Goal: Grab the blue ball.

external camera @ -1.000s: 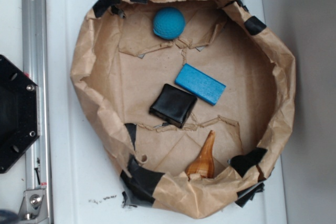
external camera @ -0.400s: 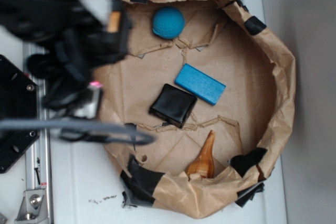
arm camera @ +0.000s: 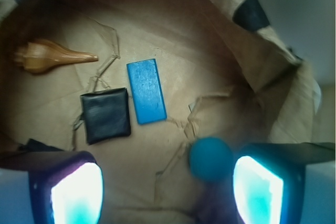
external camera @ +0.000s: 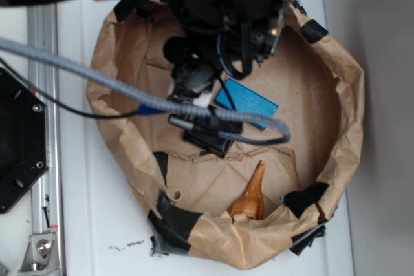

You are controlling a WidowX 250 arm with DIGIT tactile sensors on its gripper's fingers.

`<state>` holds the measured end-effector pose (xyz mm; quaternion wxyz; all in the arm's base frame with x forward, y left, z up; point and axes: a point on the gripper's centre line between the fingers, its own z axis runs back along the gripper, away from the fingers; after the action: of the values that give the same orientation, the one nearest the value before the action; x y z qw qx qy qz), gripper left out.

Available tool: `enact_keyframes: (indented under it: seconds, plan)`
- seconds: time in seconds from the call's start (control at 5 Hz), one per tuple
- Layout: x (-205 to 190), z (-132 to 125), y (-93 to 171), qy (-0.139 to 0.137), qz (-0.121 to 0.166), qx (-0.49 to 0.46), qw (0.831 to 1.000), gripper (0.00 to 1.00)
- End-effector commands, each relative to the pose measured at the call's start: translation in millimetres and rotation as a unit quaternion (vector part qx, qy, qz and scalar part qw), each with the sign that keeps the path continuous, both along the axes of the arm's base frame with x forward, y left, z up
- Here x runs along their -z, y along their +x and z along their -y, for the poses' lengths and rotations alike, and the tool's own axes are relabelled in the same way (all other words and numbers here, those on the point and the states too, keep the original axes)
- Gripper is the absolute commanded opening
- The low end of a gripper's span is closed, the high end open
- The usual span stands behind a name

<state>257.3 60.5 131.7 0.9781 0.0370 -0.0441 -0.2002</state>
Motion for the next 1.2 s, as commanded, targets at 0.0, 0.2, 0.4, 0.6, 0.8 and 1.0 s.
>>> enact_keyframes:
  seconds: [0.0, 0.2, 0.4, 0.6, 0.8, 1.0]
  plan:
    - [62.9, 19.1, -13.9, 0.097, -0.028, 0.221, 0.97, 1.0]
    - [66.0, -8.6, -3.3, 0.096, -0.034, 0.212, 0.972, 1.0]
    - [66.2, -31.4, 9.4, 0.082, -0.041, 0.194, 0.977, 1.0]
    - [80.9, -53.5, 8.1, 0.067, -0.067, 0.182, 0.979, 1.0]
    - [102.1, -63.3, -3.5, 0.084, -0.107, 0.182, 0.974, 1.0]
    - [101.6, -69.8, -11.3, 0.084, -0.105, 0.159, 0.978, 0.0]
